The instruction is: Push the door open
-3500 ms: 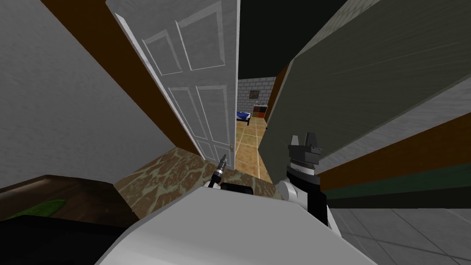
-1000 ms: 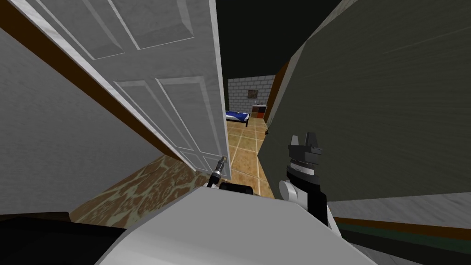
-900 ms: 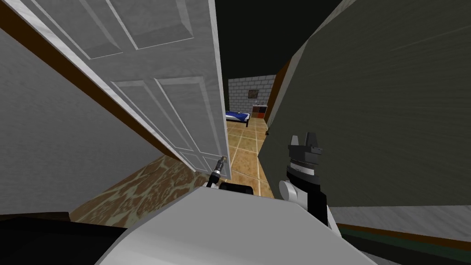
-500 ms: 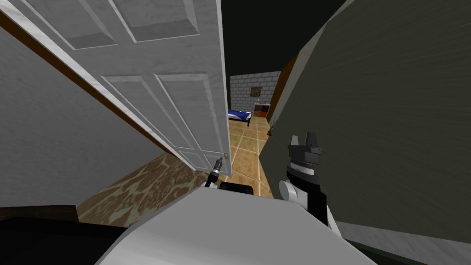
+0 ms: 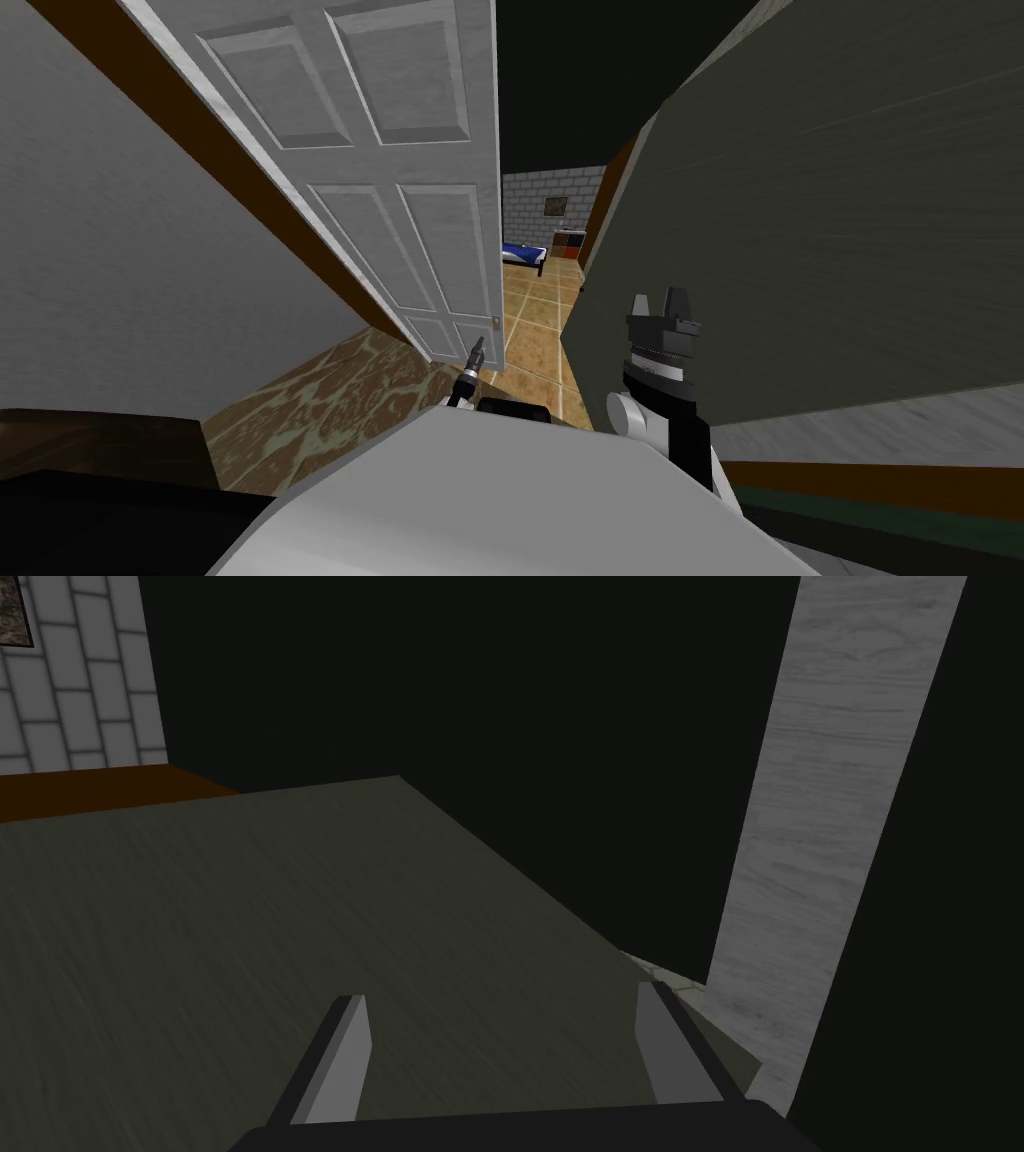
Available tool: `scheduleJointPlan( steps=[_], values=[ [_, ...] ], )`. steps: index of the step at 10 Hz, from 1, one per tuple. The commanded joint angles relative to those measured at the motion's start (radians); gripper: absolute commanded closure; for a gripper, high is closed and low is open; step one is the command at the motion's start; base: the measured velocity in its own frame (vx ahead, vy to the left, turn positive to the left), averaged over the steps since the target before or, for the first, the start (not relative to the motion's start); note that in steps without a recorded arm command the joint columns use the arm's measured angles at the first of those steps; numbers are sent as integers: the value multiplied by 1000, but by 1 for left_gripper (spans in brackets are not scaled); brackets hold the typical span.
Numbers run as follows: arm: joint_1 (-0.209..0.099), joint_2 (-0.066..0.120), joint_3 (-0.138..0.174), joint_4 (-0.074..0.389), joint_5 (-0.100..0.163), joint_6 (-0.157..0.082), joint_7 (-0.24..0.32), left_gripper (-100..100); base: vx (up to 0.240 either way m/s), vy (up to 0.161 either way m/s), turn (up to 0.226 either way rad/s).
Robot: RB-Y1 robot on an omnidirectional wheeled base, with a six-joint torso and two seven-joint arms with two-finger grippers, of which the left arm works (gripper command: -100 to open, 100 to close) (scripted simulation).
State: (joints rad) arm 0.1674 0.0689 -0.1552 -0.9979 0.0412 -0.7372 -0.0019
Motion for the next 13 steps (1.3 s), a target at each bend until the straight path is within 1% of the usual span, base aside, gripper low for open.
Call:
scheduleJointPlan(
  steps=[1,2,3,6,9,12,13],
  values=[
    [7,-11,-5,-9,1,3,2,-100,-219,-40,24],
    [2,-6,-3,-2,1,0,2,-100,-99,-24,5],
    [-2,-4,1,4,2,-2,1,-100,103,-19,-25],
    [-11,-3,8,15,4,-7,-2,-100,194,-10,-21],
    [-24,-8,17,30,6,-12,-5,-100,219,-22,-25],
    [-35,-18,25,43,8,-17,-8,-100,207,-23,-21],
    [-31,-16,24,38,8,-16,-7,-100,79,-16,18]
  ],
)
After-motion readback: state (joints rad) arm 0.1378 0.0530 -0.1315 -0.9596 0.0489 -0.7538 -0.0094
